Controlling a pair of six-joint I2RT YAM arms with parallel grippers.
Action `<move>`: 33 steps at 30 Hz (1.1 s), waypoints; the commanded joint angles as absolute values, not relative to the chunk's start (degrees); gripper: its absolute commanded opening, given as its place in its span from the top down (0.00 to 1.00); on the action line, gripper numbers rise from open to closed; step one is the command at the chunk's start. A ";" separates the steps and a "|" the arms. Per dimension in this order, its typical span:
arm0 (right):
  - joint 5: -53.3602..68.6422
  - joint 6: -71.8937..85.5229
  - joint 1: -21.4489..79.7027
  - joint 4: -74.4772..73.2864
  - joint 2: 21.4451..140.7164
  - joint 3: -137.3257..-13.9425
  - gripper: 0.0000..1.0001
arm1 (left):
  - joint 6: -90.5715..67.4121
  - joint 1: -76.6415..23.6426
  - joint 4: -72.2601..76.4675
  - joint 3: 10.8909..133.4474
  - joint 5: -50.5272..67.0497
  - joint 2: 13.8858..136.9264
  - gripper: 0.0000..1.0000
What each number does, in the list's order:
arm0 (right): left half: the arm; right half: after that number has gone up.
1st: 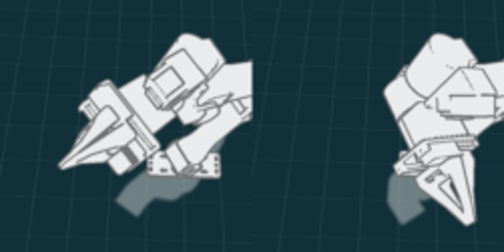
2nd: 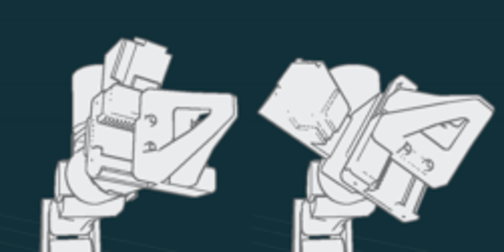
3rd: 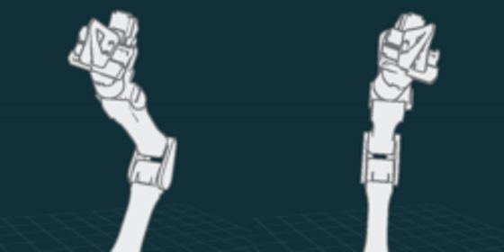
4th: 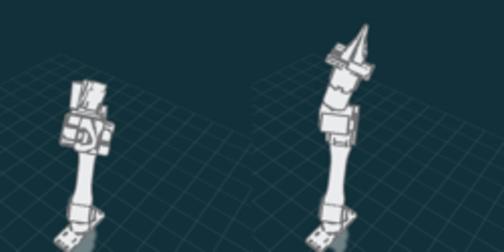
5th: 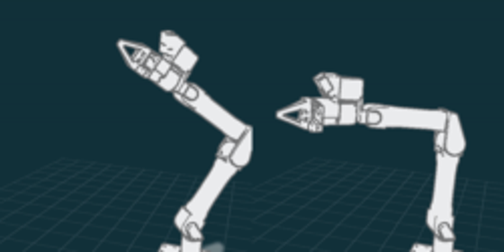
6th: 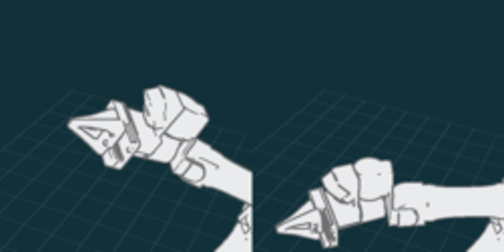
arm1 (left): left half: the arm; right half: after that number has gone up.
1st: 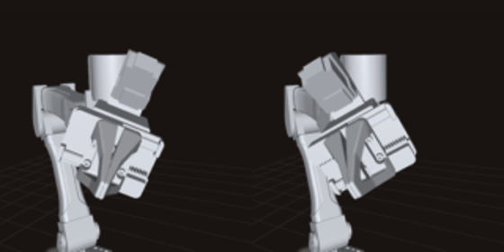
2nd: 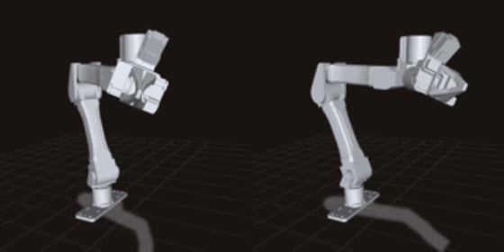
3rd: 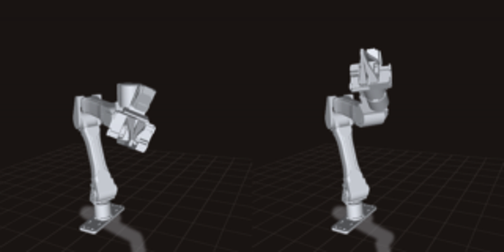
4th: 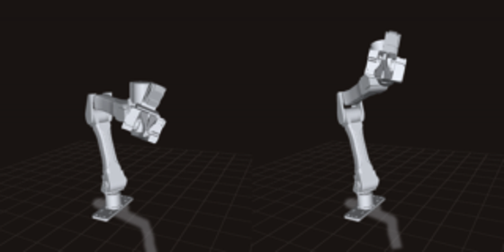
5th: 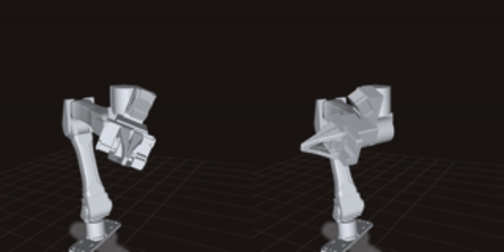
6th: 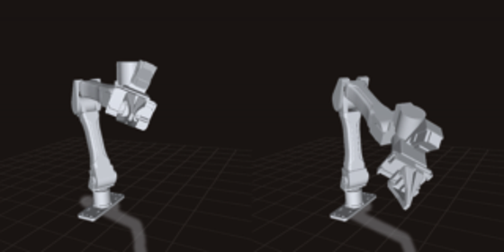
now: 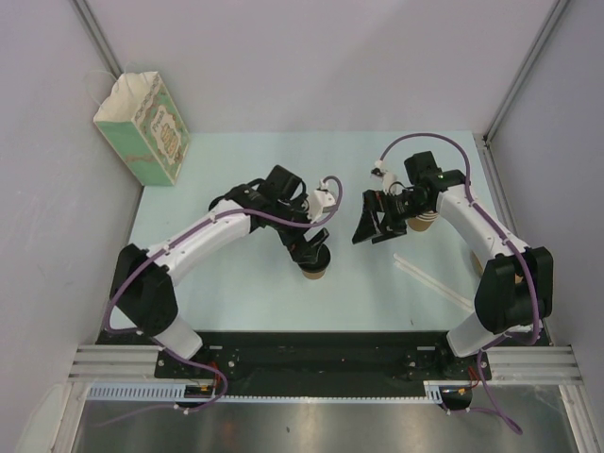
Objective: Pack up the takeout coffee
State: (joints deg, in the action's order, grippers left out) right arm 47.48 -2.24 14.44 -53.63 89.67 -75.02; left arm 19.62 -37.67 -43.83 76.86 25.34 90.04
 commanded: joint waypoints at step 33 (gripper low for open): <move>52.56 -2.37 11.16 -54.05 90.09 -76.46 0.00 | 24.17 -43.59 -36.39 74.62 16.44 97.56 0.15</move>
State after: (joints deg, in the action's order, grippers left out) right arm 51.16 -2.33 11.68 -54.08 89.76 -75.02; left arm 22.98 -43.35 -38.00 75.31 17.32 97.41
